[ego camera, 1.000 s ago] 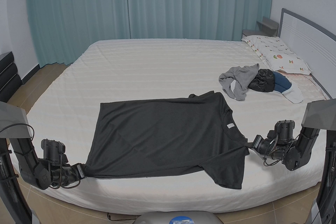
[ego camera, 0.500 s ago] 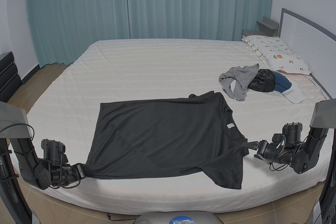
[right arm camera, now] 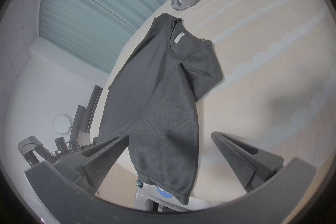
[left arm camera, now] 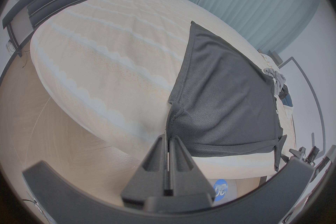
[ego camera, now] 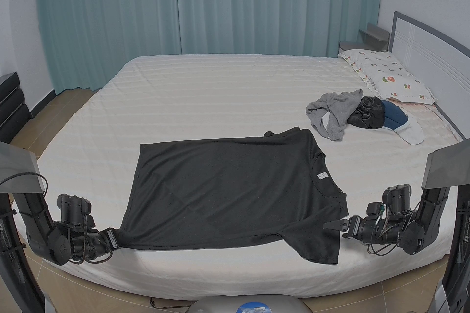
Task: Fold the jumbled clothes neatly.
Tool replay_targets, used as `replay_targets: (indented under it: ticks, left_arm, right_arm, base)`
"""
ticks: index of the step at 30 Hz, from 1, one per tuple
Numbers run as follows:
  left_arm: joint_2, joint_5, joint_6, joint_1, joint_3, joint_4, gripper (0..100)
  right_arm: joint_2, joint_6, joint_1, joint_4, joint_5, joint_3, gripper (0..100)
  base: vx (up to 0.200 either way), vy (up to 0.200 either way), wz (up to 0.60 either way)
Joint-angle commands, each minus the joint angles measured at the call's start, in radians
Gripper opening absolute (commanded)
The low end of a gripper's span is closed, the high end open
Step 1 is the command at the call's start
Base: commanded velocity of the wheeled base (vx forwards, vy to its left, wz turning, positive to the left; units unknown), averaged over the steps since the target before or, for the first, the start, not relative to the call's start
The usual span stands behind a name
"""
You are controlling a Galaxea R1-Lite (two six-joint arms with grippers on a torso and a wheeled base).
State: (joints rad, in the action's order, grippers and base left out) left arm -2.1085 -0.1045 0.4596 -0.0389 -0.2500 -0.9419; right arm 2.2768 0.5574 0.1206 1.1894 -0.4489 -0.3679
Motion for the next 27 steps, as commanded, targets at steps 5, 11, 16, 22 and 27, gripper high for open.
replay_targets:
  ticks: [5, 11, 16, 22, 27]
  left_arm:
    - [-0.001, 0.0, 0.001, -0.002, -0.002, -0.001, 0]
    - [-0.004, 0.0, 0.001, -0.002, 0.0, 0.0, 0]
    - [-0.002, -0.001, 0.001, -0.002, 0.001, 0.0, 0]
    - [0.005, -0.001, -0.006, -0.004, 0.011, -0.001, 0]
    - [0.01, 0.0, -0.013, -0.007, 0.015, -0.003, 0]
  right_arm:
    - [0.063, 0.001, 0.013, 0.013, -0.001, -0.039, 100]
    - [0.053, -0.001, 0.019, 0.013, 0.026, -0.023, 0]
    - [0.047, -0.001, 0.019, 0.01, 0.045, -0.016, 0]
    - [-0.046, -0.01, -0.029, 0.015, 0.045, 0.11, 0]
    - [-0.1, -0.034, -0.055, 0.016, 0.026, 0.185, 0]
  base:
    - [0.0, 0.0, 0.0]
    - [0.0, 0.0, 0.0]
    - [0.0, 0.0, 0.0]
    - [0.0, 0.0, 0.0]
    - [0.0, 0.0, 0.0]
